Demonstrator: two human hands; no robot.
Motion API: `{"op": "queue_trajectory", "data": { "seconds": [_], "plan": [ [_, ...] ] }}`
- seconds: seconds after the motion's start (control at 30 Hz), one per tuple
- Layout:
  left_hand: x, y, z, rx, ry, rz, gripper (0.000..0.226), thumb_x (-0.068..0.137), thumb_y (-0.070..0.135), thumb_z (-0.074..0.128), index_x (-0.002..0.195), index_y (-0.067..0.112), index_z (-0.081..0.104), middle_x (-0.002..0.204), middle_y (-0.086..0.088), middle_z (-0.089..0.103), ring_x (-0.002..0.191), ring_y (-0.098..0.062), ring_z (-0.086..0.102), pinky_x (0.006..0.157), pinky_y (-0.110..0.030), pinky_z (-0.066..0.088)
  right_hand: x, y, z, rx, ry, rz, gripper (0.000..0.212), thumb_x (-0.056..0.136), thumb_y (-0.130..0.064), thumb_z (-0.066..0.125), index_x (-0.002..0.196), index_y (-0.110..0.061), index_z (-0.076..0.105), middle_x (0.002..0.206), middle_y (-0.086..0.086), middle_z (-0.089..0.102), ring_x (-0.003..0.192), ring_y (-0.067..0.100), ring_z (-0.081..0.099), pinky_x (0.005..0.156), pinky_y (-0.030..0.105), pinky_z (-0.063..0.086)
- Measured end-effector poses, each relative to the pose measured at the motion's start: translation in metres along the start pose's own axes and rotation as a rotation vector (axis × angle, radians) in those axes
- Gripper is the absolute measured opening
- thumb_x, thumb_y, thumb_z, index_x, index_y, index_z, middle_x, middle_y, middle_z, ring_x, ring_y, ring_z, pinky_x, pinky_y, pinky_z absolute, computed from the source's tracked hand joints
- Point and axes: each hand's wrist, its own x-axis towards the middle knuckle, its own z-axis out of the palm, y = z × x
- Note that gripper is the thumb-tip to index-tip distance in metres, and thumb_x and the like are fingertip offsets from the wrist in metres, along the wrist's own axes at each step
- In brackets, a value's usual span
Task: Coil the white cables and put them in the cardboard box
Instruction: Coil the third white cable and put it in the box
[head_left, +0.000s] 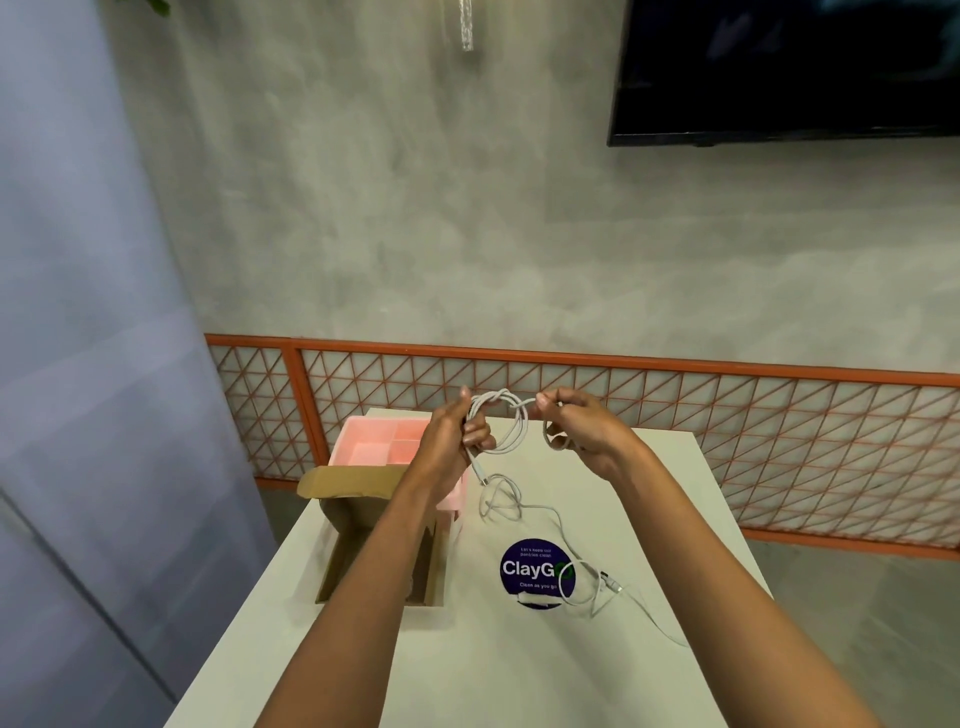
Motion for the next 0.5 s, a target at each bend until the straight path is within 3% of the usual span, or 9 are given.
{"op": "queue_trajectory", "data": {
  "seconds": [0.1,0.27,0.4,0.5],
  "plan": [
    [-0.006,0.004,-0.003,-0.042,-0.105,-0.034,0.021,0.102,0.017,0.035,0.095,0.005,0.051,0.058,0.001,0.038,0.050,-0.008,0.039,0.059,-0.024,0.051,0.002,0.002,-0.004,0.101,-0.005,0.014,0.016,0.098,-0.015,0.049,0.086,-0.012,0.057,0.084,0.000,0.062,0.061,0.010,0.038,0.055,0.022,0.031],
    [-0.009,0.008,-0.007,-0.055,-0.201,-0.055,0.010,0.096,0.006,0.041,0.104,0.004,0.047,0.065,-0.002,0.046,0.059,-0.010,0.051,0.066,-0.022,0.052,0.002,0.001,-0.009,0.211,-0.042,0.032,0.021,0.098,-0.014,0.049,0.079,-0.012,0.058,0.074,0.000,0.055,0.058,0.009,0.039,0.053,0.020,0.031],
    [-0.002,0.002,0.004,-0.220,-0.088,-0.039,0.017,0.101,0.012,0.032,0.105,0.007,0.048,0.056,0.004,0.038,0.048,-0.006,0.036,0.057,-0.019,0.038,0.004,0.004,-0.007,0.310,-0.091,0.077,0.021,0.098,-0.017,0.048,0.082,-0.014,0.060,0.069,-0.003,0.052,0.054,0.005,0.042,0.050,0.015,0.036],
    [0.000,-0.002,0.013,-0.180,-0.027,-0.006,0.020,0.097,0.026,0.047,0.102,0.008,0.055,0.056,0.007,0.037,0.044,-0.003,0.029,0.045,-0.015,0.033,0.005,0.006,-0.006,0.278,-0.090,0.092,0.026,0.100,-0.023,0.046,0.078,-0.019,0.060,0.066,-0.005,0.047,0.054,0.004,0.039,0.049,0.015,0.034]
  ]
}}
